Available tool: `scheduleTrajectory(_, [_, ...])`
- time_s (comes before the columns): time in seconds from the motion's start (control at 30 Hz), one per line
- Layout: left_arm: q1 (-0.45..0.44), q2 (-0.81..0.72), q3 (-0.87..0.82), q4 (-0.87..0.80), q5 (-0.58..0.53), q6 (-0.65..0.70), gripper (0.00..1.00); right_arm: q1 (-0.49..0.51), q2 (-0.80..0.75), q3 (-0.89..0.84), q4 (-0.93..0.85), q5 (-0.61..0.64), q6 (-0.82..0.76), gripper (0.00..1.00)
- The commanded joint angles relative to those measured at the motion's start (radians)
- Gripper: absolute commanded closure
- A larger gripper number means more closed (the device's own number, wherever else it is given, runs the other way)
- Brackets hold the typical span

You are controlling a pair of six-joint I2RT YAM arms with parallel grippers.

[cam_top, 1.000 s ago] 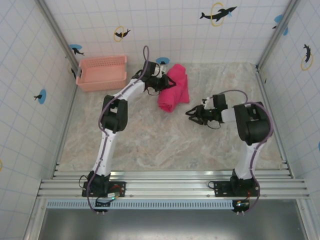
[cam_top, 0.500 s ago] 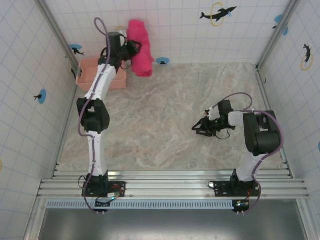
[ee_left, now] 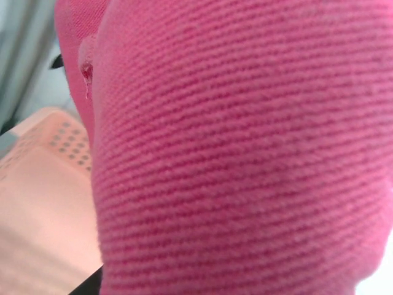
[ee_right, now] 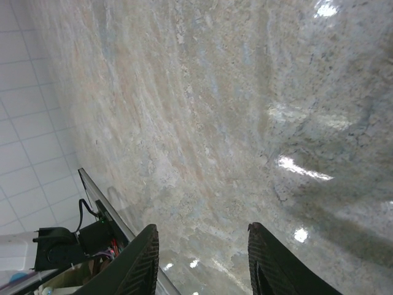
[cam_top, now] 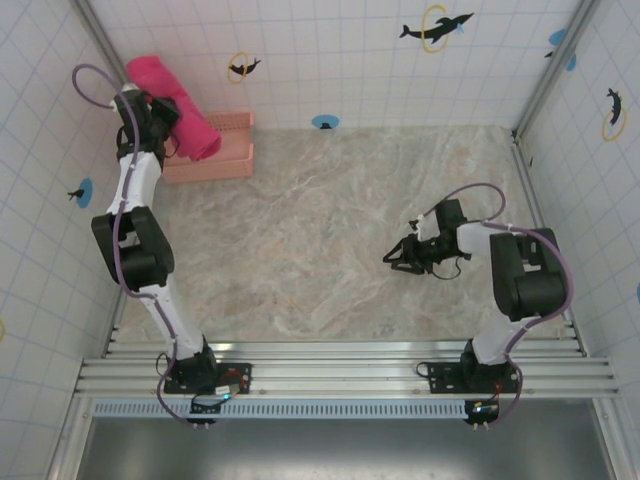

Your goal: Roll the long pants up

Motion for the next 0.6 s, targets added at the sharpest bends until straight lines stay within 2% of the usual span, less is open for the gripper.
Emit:
scheduleTrajectory(0.0, [-0.022,0.063,-0.070,0.365,-0.022,-0.172,1.00,0.016,-0.052,0.046,-0.065,0.014,0.002,0.58])
scheduleTrajectory(0.1, [-0.043,0.159,-0.135,0.609,-0.106,-0.345,1.00,0.030,-0.070,0.065,-0.075,0.034,0.022,0.58])
scheduleTrajectory(0.17, [-0.063,0.223,-0.133,0.707,-0.163,-0.414,1.00,0.040,-0.076,0.075,-0.070,0.049,0.040,0.58])
scheduleTrajectory(0.23, [-0.082,0.278,-0.106,0.742,-0.205,-0.440,1.00,0.052,-0.086,0.078,-0.053,0.057,0.062,0.59])
scheduleTrajectory(0.37, [-0.118,0.350,-0.104,0.798,-0.359,-0.447,1.00,0.076,-0.111,0.068,-0.014,0.085,0.114,0.59])
scheduleTrajectory(0.5, [-0.131,0.444,-0.044,0.882,-0.462,-0.586,1.00,0.094,-0.112,0.050,0.041,0.110,0.153,0.59])
scheduleTrajectory(0.57, [-0.137,0.450,-0.037,0.836,-0.508,-0.634,1.00,0.102,-0.112,0.042,0.062,0.127,0.174,0.59])
